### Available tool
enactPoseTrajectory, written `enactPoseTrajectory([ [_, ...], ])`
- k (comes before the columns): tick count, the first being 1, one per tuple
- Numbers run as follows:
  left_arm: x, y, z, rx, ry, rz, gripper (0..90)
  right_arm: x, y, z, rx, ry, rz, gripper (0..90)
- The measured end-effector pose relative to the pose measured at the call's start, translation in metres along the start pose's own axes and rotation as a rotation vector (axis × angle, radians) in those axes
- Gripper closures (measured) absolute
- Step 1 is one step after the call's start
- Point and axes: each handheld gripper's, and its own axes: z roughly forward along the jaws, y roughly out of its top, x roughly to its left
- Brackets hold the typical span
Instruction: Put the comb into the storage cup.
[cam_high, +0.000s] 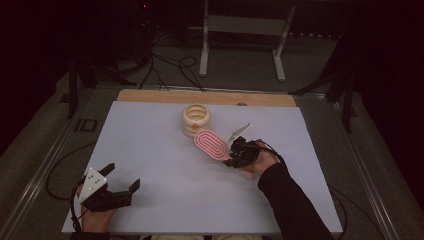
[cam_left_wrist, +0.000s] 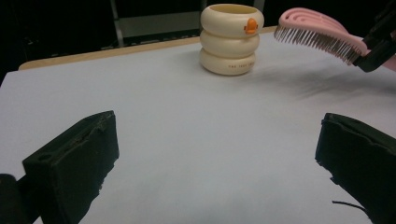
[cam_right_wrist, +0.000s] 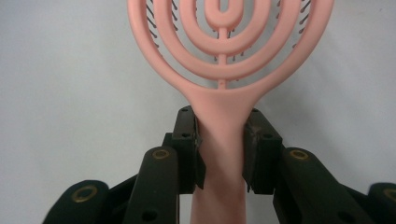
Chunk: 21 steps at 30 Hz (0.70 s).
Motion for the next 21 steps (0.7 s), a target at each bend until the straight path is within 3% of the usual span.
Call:
enactPoseTrajectory([
  [6,0.000,0.000,0.001,0.007,0.013,-0.011,0.3,0.000,-0.001,-0.008,-0.070,0.003,0.028,69.8],
  [11,0.001,0.002,0.000,-0.007,0.002,-0.035,0.4,0.001,-0.001,-0.011,-0.095,-0.006,0.027,69.8],
  [21,-0.001,0.010,0.003,0.005,0.002,-0.032,0.3,0.008,0.002,-0.018,-0.141,-0.019,0.017,69.8],
])
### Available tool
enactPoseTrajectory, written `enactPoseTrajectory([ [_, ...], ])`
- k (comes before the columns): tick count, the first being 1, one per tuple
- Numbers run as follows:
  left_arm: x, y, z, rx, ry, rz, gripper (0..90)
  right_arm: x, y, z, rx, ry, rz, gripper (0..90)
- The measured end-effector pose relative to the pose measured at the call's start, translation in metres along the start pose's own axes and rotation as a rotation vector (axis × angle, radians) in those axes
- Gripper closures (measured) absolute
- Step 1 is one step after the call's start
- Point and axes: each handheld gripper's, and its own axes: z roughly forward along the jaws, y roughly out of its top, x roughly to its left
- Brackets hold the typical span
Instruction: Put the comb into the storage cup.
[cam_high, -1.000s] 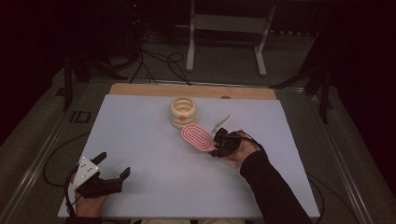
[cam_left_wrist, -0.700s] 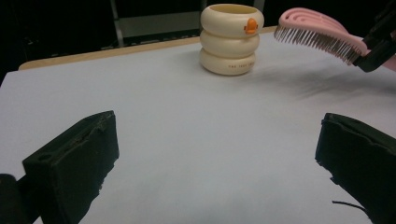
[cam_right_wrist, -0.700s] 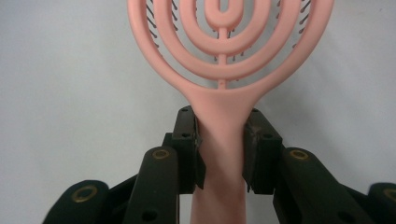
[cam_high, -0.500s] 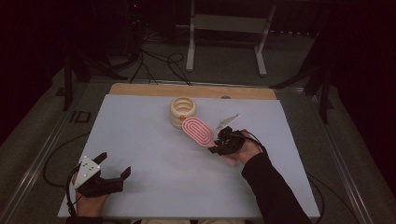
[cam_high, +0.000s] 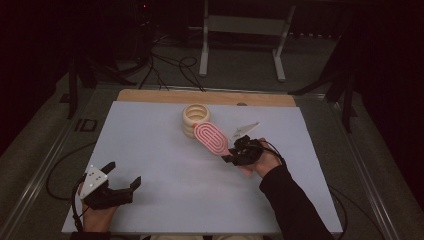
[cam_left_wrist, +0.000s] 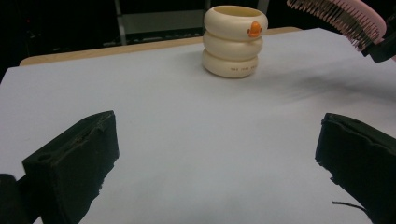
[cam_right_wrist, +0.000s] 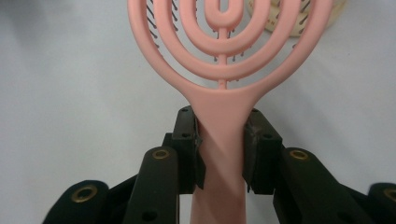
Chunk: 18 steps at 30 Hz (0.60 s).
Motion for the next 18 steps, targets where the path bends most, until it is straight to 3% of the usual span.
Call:
enactPoseTrajectory([
  [18,-0.013,0.028,0.019,0.021,-0.022,0.001,0.3,0.008,0.006,-0.004,-0.070,-0.025,-0.006,69.8],
])
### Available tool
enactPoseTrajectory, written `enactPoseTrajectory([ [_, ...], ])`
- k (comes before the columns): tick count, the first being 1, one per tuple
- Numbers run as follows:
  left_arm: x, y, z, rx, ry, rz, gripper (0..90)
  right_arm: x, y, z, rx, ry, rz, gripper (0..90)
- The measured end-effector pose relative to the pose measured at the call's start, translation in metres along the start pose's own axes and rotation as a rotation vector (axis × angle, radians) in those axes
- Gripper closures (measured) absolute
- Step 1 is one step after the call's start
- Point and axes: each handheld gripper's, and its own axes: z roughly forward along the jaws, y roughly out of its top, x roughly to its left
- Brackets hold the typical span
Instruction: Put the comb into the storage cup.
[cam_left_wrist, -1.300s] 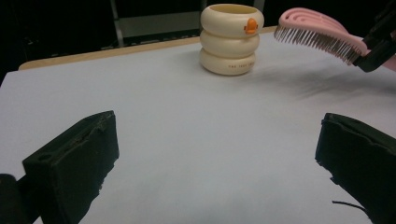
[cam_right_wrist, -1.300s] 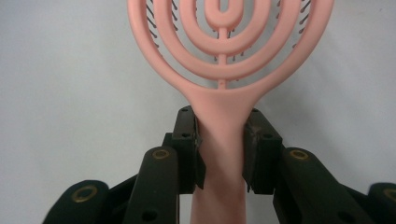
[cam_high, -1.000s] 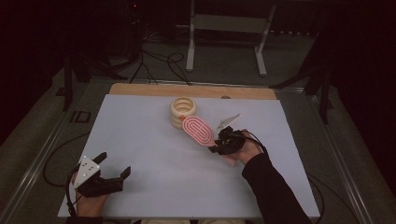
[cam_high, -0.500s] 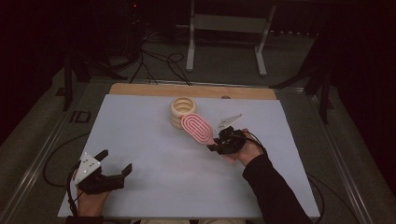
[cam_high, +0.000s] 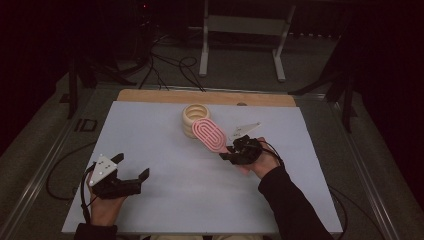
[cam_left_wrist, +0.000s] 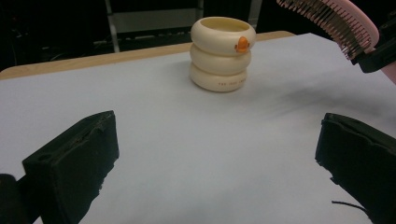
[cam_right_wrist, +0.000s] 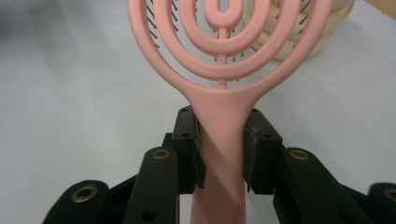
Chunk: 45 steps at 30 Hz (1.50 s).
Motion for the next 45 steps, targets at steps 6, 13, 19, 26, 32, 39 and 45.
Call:
enactPoseTrajectory([
  [6,-0.005,0.008,0.006,0.005,-0.012,0.007,0.3,0.002,0.002,-0.001,-0.011,-0.004,-0.001,69.8],
  [13,-0.012,0.025,0.015,0.004,-0.035,0.021,0.3,0.006,0.005,-0.003,-0.037,-0.008,-0.005,69.8],
  [19,-0.016,0.036,0.022,0.005,-0.060,0.027,0.3,0.009,0.008,-0.004,-0.047,-0.016,-0.009,69.8],
  [26,-0.021,0.045,0.035,0.008,-0.087,0.020,0.3,0.012,0.010,-0.005,-0.065,-0.021,-0.015,69.8],
  [32,-0.026,0.051,0.043,0.015,-0.109,0.025,0.3,0.014,0.011,-0.006,-0.081,-0.025,-0.015,69.8],
  [39,-0.031,0.059,0.050,0.023,-0.134,0.032,0.3,0.017,0.013,-0.006,-0.098,-0.037,-0.020,69.8],
  [45,-0.033,0.063,0.052,0.028,-0.146,0.035,0.2,0.019,0.015,-0.005,-0.111,-0.037,-0.021,69.8],
])
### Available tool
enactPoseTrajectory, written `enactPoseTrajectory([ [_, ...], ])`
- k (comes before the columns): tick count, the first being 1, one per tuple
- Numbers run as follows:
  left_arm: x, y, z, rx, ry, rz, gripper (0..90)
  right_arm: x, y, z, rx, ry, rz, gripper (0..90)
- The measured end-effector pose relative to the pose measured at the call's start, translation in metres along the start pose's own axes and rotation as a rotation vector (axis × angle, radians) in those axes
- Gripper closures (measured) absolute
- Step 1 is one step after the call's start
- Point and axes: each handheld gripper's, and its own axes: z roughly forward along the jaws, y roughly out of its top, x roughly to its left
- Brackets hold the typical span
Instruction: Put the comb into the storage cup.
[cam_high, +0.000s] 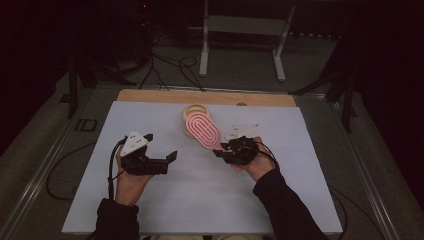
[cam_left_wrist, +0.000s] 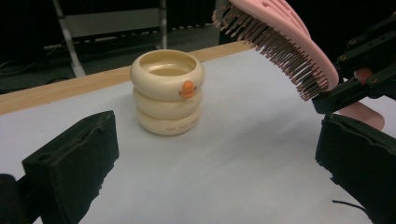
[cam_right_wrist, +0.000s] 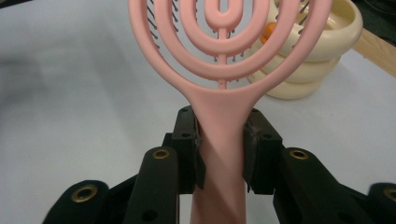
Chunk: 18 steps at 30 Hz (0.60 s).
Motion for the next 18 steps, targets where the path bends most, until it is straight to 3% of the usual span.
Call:
enactPoseTrajectory([
  [18,-0.009,0.014,0.023,0.031,-0.029,0.009,0.2,0.007,0.005,0.004,-0.016,0.002,-0.017,69.8],
])
